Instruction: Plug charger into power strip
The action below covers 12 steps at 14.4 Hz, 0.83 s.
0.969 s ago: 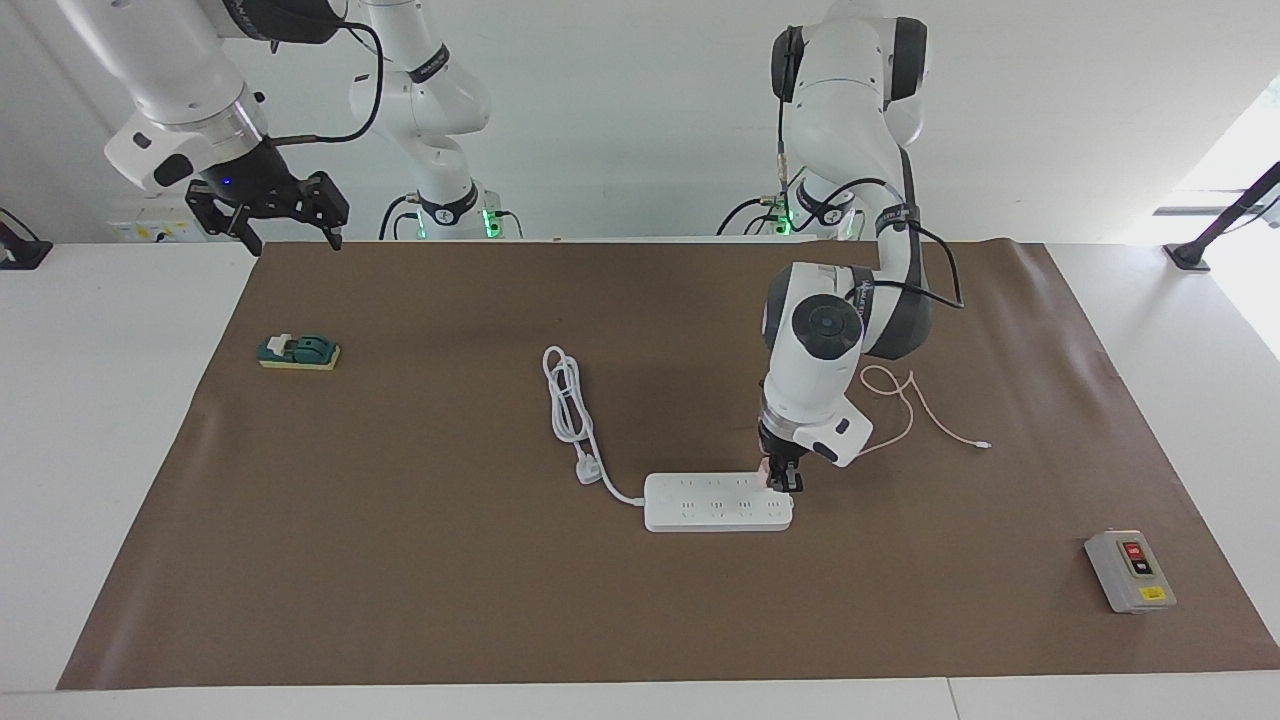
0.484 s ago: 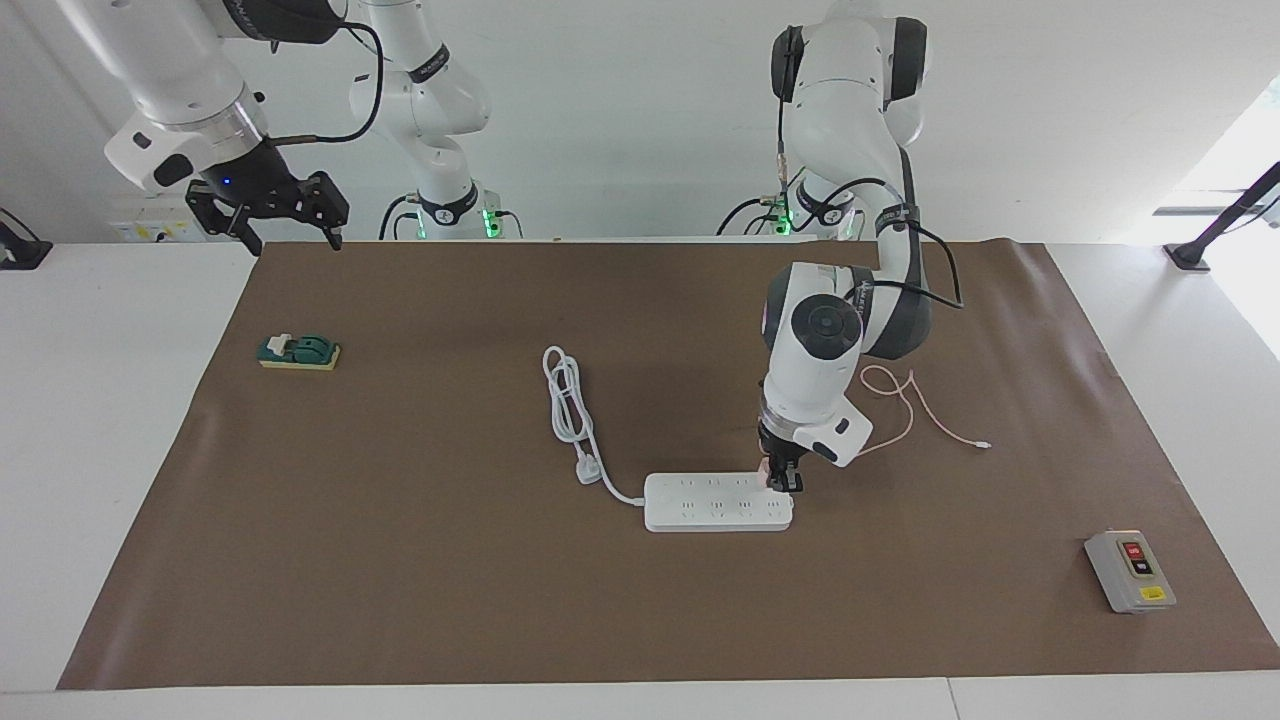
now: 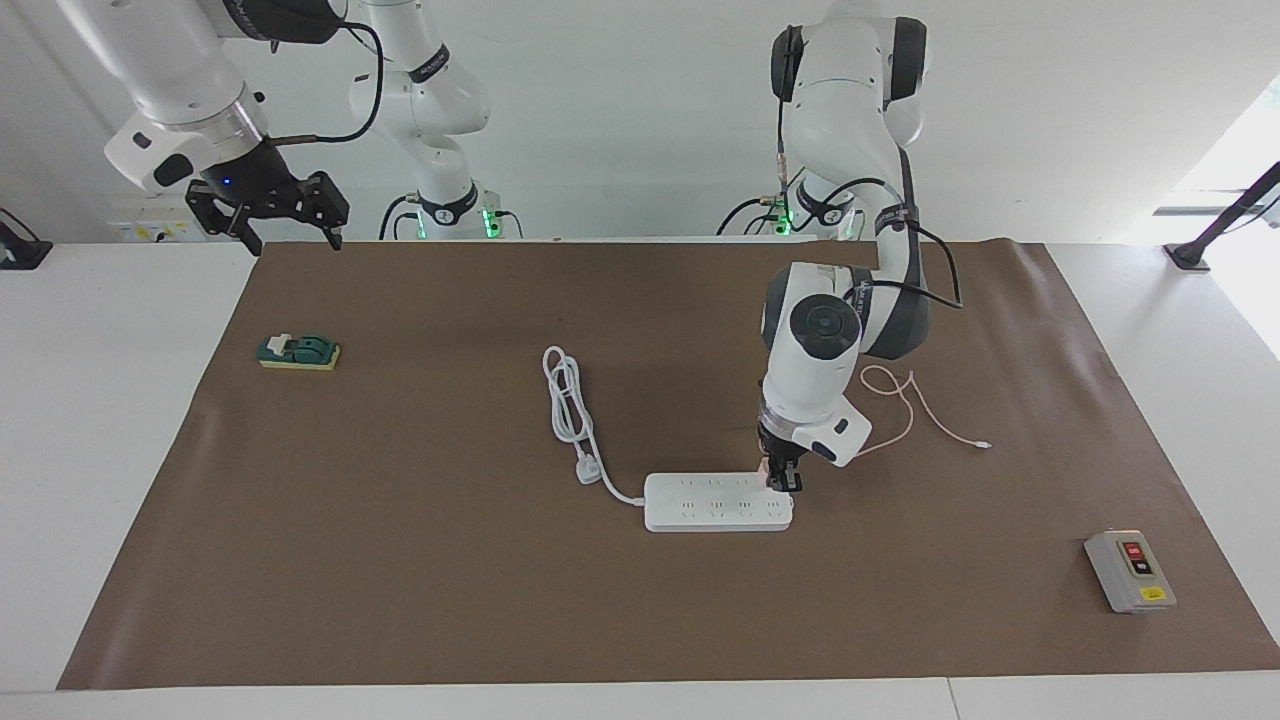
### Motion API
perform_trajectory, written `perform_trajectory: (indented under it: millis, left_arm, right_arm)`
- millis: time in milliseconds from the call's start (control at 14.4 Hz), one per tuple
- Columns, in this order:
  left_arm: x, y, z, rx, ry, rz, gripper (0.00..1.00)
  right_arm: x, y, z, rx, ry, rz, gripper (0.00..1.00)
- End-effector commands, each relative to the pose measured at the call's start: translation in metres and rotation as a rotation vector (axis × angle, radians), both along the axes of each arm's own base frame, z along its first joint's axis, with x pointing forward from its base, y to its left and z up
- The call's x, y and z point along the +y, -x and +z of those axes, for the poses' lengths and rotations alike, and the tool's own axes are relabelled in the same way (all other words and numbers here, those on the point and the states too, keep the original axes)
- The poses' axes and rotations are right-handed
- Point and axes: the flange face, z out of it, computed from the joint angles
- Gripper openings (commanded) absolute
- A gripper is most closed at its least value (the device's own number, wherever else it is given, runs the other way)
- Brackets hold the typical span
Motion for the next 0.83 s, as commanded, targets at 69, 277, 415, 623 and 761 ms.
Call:
perform_trajectory:
  millis: [69, 277, 415, 623, 761]
  left_arm:
    - [-0.003, 0.007, -0.014, 0.007, -0.023, 0.008, 0.00]
    - [-0.006, 0.008, -0.018, 0.018, -0.024, -0.001, 0.00]
    - [-0.007, 0.009, -0.023, 0.024, -0.025, -0.006, 0.00]
    - [-0.012, 0.011, -0.028, 0.034, -0.018, -0.013, 0.00]
    - [-0.013, 0.012, -0.031, 0.034, -0.020, -0.015, 0.00]
  right_arm:
    - [-0.004, 0.003, 0.001, 0.004, 0.005, -0.011, 1.00]
    - [-0.004, 0.003, 0.001, 0.004, 0.005, -0.011, 1.00]
    - [-0.004, 0.003, 0.002, 0.002, 0.005, -0.011, 1.00]
    - [-0.004, 0.003, 0.001, 0.004, 0.005, -0.011, 1.00]
    - [-0.004, 0.003, 0.001, 0.004, 0.005, -0.011, 1.00]
